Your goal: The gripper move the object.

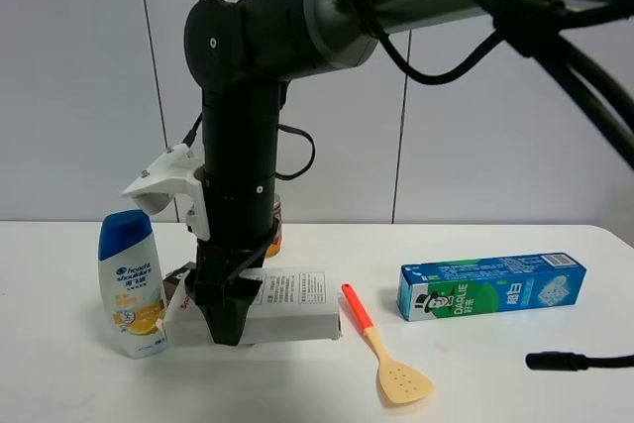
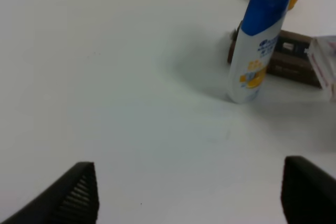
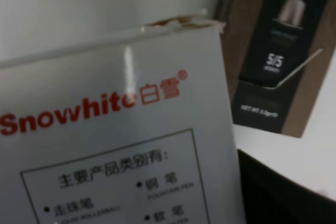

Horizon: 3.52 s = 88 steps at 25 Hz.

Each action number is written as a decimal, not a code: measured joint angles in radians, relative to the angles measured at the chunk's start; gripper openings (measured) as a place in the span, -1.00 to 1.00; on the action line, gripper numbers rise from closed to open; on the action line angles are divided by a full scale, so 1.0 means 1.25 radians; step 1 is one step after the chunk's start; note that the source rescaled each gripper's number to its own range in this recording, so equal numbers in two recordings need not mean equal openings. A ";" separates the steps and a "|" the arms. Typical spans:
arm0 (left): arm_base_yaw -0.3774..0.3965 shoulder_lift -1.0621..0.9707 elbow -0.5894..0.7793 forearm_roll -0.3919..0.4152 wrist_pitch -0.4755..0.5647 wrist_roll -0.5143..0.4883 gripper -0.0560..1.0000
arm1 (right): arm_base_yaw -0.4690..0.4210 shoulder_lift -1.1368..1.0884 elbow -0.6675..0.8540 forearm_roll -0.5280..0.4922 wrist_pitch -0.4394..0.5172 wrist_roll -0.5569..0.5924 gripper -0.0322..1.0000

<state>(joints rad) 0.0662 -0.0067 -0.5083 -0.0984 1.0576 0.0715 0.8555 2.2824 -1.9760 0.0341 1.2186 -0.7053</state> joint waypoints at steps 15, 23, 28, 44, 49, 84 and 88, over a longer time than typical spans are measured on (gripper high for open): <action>0.000 0.000 0.000 0.000 0.000 0.000 1.00 | 0.000 0.079 0.000 0.025 -0.045 -0.005 -0.93; 0.000 0.000 0.000 0.000 0.000 0.000 1.00 | 0.000 0.112 0.000 0.035 -0.062 -0.005 -0.93; 0.000 0.000 0.000 0.000 0.000 0.000 1.00 | 0.000 0.116 0.000 0.047 -0.069 -0.006 -0.93; 0.000 0.000 0.000 0.000 0.000 0.000 1.00 | 0.000 0.123 0.000 0.047 -0.064 0.012 -0.72; 0.000 0.000 0.000 0.000 0.000 0.000 1.00 | 0.001 0.096 0.000 0.047 -0.075 0.043 -0.70; 0.000 0.000 0.000 0.000 0.000 0.000 1.00 | 0.003 -1.088 0.695 -0.184 -0.406 0.352 0.01; 0.000 0.000 0.000 0.000 0.000 0.000 1.00 | 0.003 -1.223 0.855 -0.222 -0.346 0.463 0.26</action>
<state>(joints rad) 0.0662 -0.0067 -0.5083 -0.0984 1.0576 0.0715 0.8591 0.7539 -0.9071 -0.2429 0.7864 -0.1264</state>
